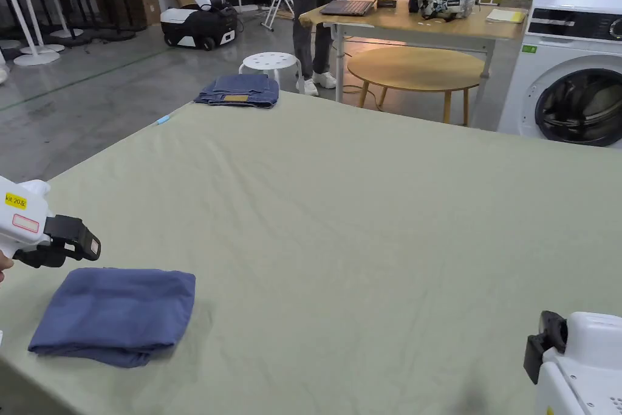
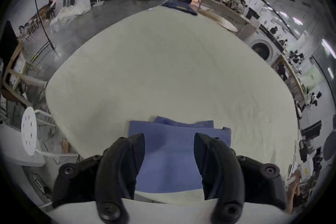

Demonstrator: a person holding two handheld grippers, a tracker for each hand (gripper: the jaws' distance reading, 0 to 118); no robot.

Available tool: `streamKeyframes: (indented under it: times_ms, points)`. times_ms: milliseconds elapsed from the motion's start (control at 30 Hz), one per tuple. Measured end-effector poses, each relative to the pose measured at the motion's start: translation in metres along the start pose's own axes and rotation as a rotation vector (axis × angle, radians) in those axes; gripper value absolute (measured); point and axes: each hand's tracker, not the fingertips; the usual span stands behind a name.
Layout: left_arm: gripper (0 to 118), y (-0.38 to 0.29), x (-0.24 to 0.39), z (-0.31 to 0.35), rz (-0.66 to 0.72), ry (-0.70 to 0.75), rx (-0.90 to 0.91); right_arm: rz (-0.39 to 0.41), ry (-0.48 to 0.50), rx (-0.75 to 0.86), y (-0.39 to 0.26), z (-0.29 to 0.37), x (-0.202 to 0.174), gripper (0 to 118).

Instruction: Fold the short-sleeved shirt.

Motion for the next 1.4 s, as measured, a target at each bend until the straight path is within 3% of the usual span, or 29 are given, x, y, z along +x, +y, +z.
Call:
streamKeyframes:
  times_ms: [133,300,433,767,900,1167,1400]
  points:
    - [54,-0.007,0.01,-0.015,-0.001,-0.097,0.039,-0.013,0.003,-0.007,0.0,0.0,0.002,0]
    - [12,-0.041,0.058,-0.029,-0.015,-0.186,0.13,-0.019,-0.007,-0.007,-0.003,0.003,0.01,0]
    - [0,-0.074,0.108,-0.038,-0.057,-0.225,0.226,-0.036,-0.024,-0.004,-0.001,0.007,0.02,0]
    - [0,-0.138,0.253,-0.047,-0.309,-0.31,0.38,-0.069,-0.079,0.031,0.006,0.022,0.05,0]
    - [0,-0.175,0.321,-0.05,-0.466,-0.254,0.503,-0.078,-0.109,0.05,0.01,0.028,0.064,0]
    - [0,-0.226,0.402,-0.026,-0.468,-0.248,0.806,-0.107,-0.177,0.091,0.016,0.037,0.093,0]
    - [0,-0.228,0.42,-0.022,-0.443,-0.269,0.83,-0.118,-0.207,0.124,0.022,0.038,0.105,0]
